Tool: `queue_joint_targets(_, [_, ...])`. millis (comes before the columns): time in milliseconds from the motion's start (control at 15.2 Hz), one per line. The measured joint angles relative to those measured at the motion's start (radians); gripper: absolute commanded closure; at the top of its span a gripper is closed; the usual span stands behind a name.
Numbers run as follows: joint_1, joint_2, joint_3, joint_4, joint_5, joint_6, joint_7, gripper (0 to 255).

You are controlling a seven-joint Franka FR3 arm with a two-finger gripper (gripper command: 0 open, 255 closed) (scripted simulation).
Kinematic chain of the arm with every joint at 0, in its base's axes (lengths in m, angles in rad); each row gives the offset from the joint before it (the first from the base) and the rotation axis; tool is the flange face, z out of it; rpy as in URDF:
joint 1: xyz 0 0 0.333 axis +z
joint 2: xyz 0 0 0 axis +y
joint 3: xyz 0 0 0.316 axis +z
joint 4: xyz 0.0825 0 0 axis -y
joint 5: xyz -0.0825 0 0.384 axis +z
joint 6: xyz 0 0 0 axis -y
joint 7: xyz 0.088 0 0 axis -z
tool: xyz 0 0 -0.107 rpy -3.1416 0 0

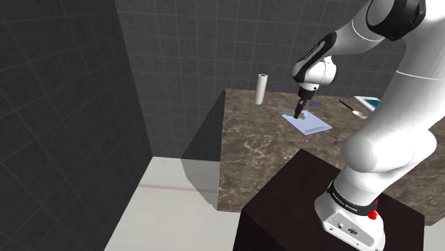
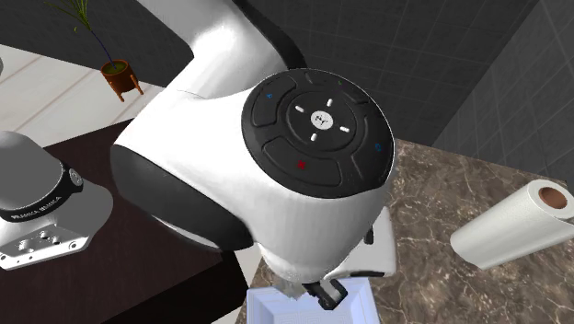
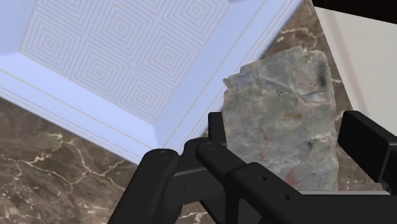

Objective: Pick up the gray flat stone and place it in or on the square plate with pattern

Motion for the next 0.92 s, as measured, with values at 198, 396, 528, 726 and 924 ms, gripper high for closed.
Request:
queue_joint_targets(198, [-0.043,0.041,-0.024,0.059,0.02,-0.025,-0.079,255])
queue_joint_targets(396, [-0.093,0.084,-0.048,0.114,0.041,-0.047,-0.164,255])
queue_joint_targets(528, [-0.128,0.112,-0.062,0.158,0.055,-0.068,-0.218,255])
queue_joint_targets(726, [-0.167,0.16,-0.07,0.208,0.079,-0.078,-0.279,255])
queue_joint_targets(924, [-0.175,0.189,-0.062,0.208,0.098,-0.052,-0.297,255])
